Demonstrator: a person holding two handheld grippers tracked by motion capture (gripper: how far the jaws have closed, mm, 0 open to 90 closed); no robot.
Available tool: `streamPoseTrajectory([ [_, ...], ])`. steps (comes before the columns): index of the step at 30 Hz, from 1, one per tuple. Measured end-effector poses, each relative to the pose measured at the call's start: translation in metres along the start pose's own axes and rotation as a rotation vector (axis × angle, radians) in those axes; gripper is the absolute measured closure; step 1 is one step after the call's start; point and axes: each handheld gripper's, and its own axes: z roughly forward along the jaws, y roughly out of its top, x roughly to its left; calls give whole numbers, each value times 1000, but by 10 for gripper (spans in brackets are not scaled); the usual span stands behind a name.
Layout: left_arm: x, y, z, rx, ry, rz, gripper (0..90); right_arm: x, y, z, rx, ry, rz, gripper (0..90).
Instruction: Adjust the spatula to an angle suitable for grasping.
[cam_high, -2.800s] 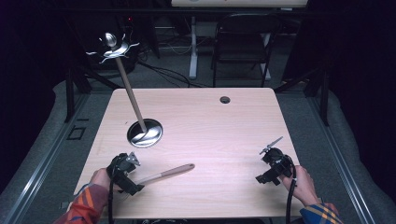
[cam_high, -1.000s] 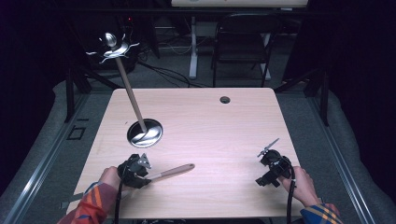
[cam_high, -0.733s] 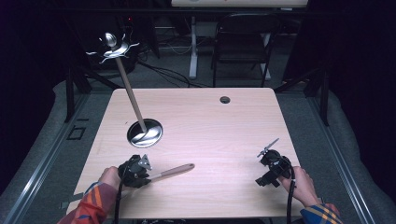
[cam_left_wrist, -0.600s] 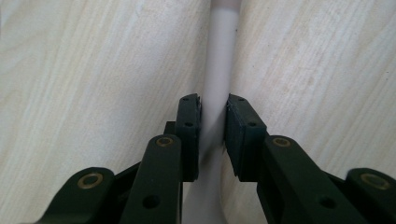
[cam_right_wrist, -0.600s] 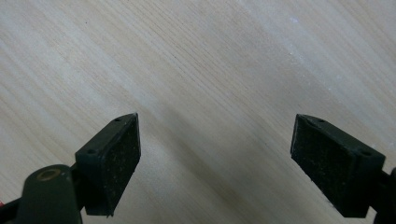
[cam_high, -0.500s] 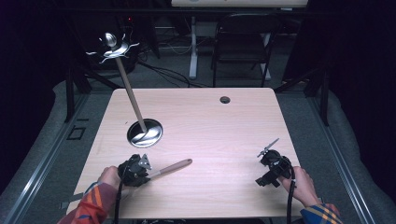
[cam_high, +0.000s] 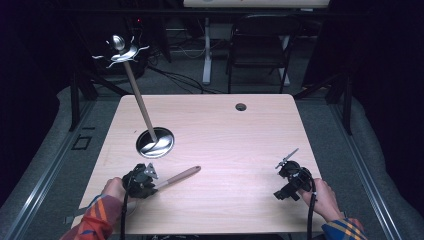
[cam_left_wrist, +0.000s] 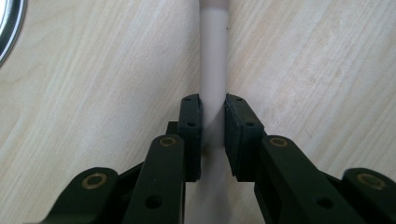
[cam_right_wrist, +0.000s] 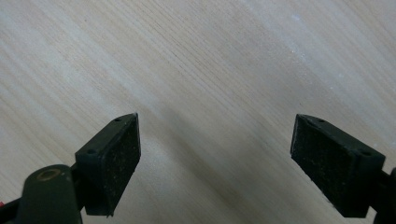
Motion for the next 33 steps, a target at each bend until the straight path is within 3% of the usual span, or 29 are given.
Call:
streamPoseTrajectory([
  [12,12,-9,-3,4,19,-90,775,1,0,1,-2,2,1,158],
  [26,17,-10,-4,22,31,-162,775,1,0,1,8,3,-3,158],
  [33,20,-13,-5,26,41,-173,774,1,0,1,11,3,-4,158],
])
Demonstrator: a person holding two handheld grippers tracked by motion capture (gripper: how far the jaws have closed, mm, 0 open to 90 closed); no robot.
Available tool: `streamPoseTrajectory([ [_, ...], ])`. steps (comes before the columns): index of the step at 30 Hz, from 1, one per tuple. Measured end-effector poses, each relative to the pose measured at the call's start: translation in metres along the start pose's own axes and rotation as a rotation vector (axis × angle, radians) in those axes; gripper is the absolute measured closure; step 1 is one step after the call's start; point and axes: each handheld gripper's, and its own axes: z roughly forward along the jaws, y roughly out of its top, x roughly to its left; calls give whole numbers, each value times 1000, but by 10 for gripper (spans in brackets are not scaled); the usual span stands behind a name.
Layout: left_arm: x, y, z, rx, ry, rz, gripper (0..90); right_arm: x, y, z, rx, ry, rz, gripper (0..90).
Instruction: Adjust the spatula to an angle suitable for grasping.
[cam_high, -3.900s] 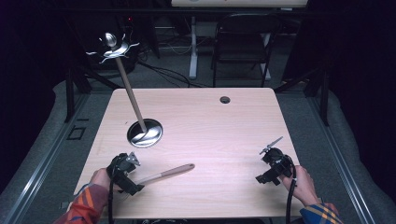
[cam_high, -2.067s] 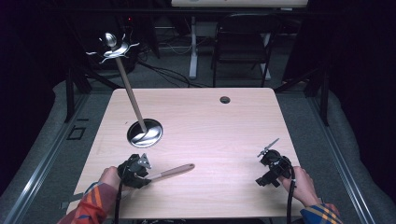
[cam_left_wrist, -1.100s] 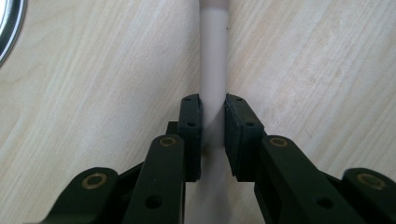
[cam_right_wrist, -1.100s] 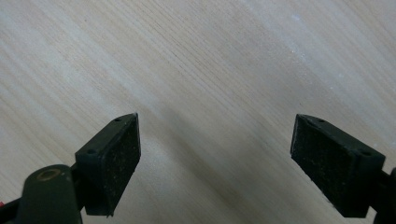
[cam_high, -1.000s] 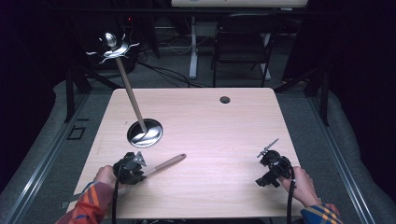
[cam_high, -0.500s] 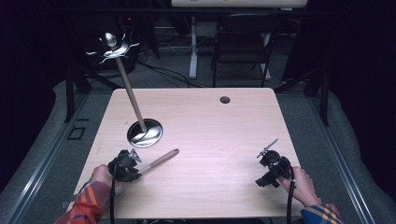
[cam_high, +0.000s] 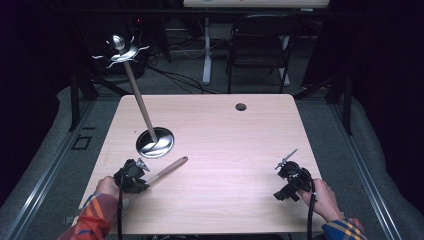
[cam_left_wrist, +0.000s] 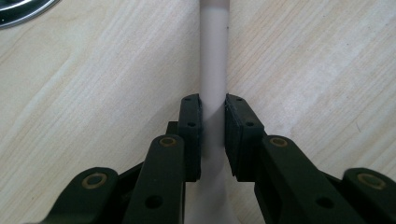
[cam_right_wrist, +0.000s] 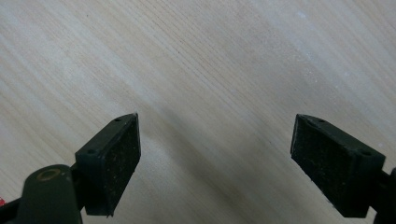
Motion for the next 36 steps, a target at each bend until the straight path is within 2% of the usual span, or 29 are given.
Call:
streamPoseTrajectory([
  [4,2,-1,0,-9,-7,-14,774,0,0,0,-3,-2,6,158],
  [8,4,-2,0,-10,-2,-32,774,-1,1,-1,24,-6,-19,158],
  [11,5,-2,0,-9,-1,-42,775,0,0,0,1,1,5,158],
  [14,5,-2,0,-11,1,-51,775,-1,1,-2,22,-5,-19,158],
  [16,5,-2,0,-9,0,-59,775,-1,1,-2,21,-6,-17,158],
  [17,5,-2,0,-12,4,-61,775,-1,1,-2,19,-5,-15,158],
  [18,5,-2,0,-15,5,-67,775,2,-1,2,-26,0,23,158],
  [20,5,-2,1,-20,8,-72,775,-1,1,-1,20,-5,-15,158],
  [21,5,-2,1,-21,9,-77,775,0,0,0,-2,-4,0,158],
  [25,6,-2,1,-28,4,-96,775,-1,1,-1,21,-4,-17,158],
  [30,7,-1,1,-19,-2,-77,773,0,1,0,14,10,-12,158],
  [32,9,0,2,-11,-4,-82,719,0,1,0,20,3,-11,158],
  [36,10,2,2,-25,-4,-92,651,1,1,1,14,4,-6,158],
])
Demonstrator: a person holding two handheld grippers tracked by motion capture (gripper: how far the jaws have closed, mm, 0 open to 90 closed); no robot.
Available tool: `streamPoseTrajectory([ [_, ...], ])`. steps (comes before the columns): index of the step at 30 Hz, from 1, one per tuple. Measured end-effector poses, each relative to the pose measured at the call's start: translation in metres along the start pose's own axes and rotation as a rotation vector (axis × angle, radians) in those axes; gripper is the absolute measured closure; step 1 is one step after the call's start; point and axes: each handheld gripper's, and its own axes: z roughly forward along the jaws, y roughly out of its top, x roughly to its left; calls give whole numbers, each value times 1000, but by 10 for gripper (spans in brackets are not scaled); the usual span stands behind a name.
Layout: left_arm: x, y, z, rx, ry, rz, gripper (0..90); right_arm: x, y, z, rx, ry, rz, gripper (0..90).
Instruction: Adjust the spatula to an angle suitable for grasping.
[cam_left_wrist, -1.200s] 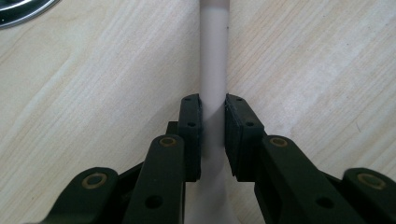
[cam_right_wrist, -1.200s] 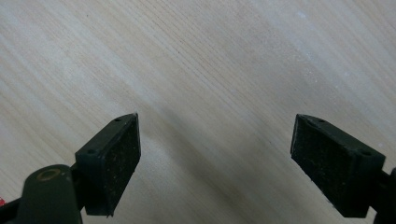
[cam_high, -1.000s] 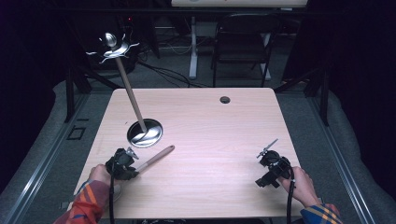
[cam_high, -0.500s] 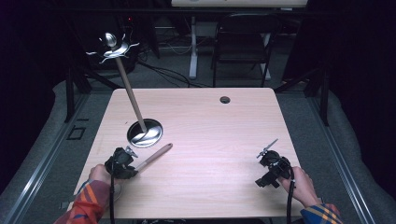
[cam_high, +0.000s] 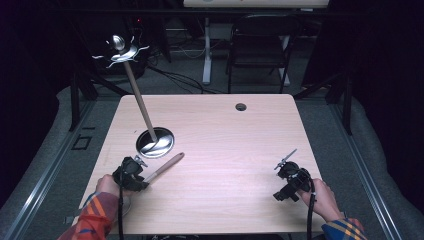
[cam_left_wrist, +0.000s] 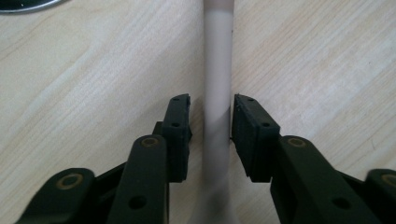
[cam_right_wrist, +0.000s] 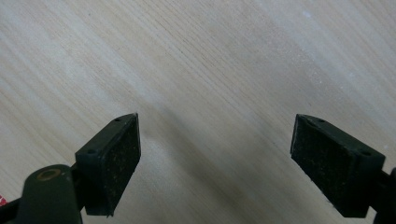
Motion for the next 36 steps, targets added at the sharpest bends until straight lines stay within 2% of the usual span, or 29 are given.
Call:
streamPoseTrajectory([
  [8,2,5,4,-8,-11,-2,658,1,0,1,-6,-3,-6,158],
  [10,1,7,4,-10,-12,-4,663,-1,1,0,19,-5,-26,158],
  [11,1,7,5,-13,-12,-4,663,0,0,1,-7,-3,-5,158],
  [16,0,12,6,-29,-16,-2,659,2,0,2,-9,9,4,158],
  [19,-1,15,7,-37,-19,-3,669,0,2,0,24,7,-25,158],
  [26,-2,22,10,-37,-19,6,693,0,1,1,18,4,-18,158],
  [27,-2,23,10,-37,-21,7,699,1,0,2,-2,7,-2,158],
  [29,-2,24,11,-35,-17,8,706,1,1,1,19,6,-19,158],
  [31,-3,25,11,-31,-15,9,717,1,1,2,15,-3,-12,158],
  [36,-3,26,13,-22,-9,6,732,2,1,3,5,7,-7,158],
])
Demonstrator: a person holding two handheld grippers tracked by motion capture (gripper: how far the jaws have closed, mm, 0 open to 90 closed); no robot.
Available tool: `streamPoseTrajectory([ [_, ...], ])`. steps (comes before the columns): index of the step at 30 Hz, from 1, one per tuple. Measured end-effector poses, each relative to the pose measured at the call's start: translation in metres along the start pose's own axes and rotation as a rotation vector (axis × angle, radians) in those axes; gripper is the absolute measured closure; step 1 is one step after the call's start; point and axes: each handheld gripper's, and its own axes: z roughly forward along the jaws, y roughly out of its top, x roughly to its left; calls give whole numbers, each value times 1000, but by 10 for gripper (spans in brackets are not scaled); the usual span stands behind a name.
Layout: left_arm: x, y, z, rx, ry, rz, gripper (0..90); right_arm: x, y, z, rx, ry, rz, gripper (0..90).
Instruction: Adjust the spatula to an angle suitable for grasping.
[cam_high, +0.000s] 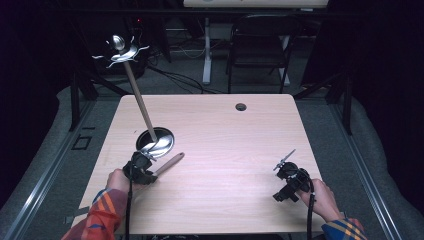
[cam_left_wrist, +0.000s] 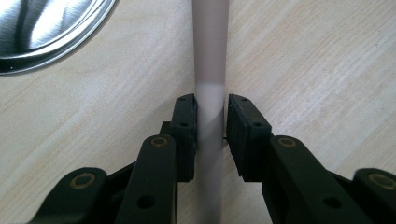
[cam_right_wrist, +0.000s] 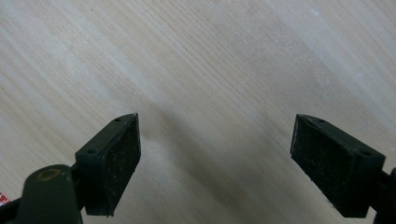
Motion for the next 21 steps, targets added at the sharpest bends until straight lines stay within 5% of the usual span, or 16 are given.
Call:
streamPoseTrajectory([
  [21,0,0,-4,-9,16,18,770,1,0,0,4,1,-7,158],
])
